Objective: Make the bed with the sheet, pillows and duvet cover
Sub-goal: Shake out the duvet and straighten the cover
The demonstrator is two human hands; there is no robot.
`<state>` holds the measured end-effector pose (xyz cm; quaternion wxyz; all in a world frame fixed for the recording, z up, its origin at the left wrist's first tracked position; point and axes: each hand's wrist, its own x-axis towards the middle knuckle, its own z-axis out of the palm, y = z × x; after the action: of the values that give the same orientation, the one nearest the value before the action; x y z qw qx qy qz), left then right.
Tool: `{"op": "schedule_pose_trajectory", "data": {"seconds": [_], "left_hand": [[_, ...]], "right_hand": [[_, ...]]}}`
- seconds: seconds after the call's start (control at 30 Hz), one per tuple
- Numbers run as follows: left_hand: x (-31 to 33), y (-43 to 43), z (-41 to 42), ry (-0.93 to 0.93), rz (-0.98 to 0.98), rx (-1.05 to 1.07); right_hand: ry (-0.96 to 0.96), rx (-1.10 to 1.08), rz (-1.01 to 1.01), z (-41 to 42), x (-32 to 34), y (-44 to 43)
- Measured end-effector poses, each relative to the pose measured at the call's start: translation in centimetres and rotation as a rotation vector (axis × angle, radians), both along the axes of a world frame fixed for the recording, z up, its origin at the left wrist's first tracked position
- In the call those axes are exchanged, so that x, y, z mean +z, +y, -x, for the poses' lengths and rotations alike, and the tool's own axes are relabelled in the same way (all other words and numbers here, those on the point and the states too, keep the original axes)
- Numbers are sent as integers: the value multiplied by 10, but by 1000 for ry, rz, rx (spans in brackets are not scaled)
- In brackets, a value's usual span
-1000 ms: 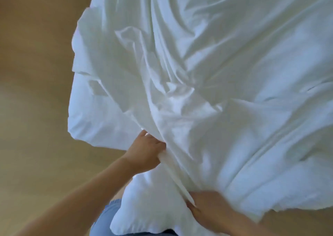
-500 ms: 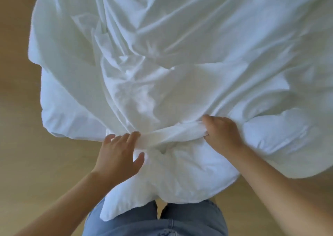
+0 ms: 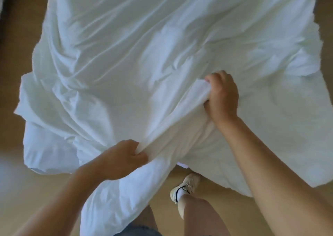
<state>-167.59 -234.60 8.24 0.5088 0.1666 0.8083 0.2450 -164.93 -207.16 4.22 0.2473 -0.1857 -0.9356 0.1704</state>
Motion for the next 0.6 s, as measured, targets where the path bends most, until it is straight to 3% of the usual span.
{"op": "schedule_pose_trajectory", "data": {"seconds": [0.07,0.13,0.2,0.3,0.37,0.47,0.53,0.6], "left_hand": [[18,-2,2,7,137,-14],[30,-1,-2,74,316,-84],[34,19,-11,268,357,-174],[15,98,-31,603,17,-340],[-8,172,-53,683,-108,-588],[-33,263,-85,618,-86,-833],[-40,290,-95,529,-137,-763],[-32,285,-103,202,-209,-602]], "right_hand": [[147,-315,462,-10,11,46],[172,-352,561,-32,22,91],[0,-179,488,-64,34,107],[-500,159,390,-124,32,93],[-796,259,327,-162,29,86],[-784,77,465,-200,25,115],[-815,31,367,-210,20,144],[-866,62,235,-205,10,168]]}}
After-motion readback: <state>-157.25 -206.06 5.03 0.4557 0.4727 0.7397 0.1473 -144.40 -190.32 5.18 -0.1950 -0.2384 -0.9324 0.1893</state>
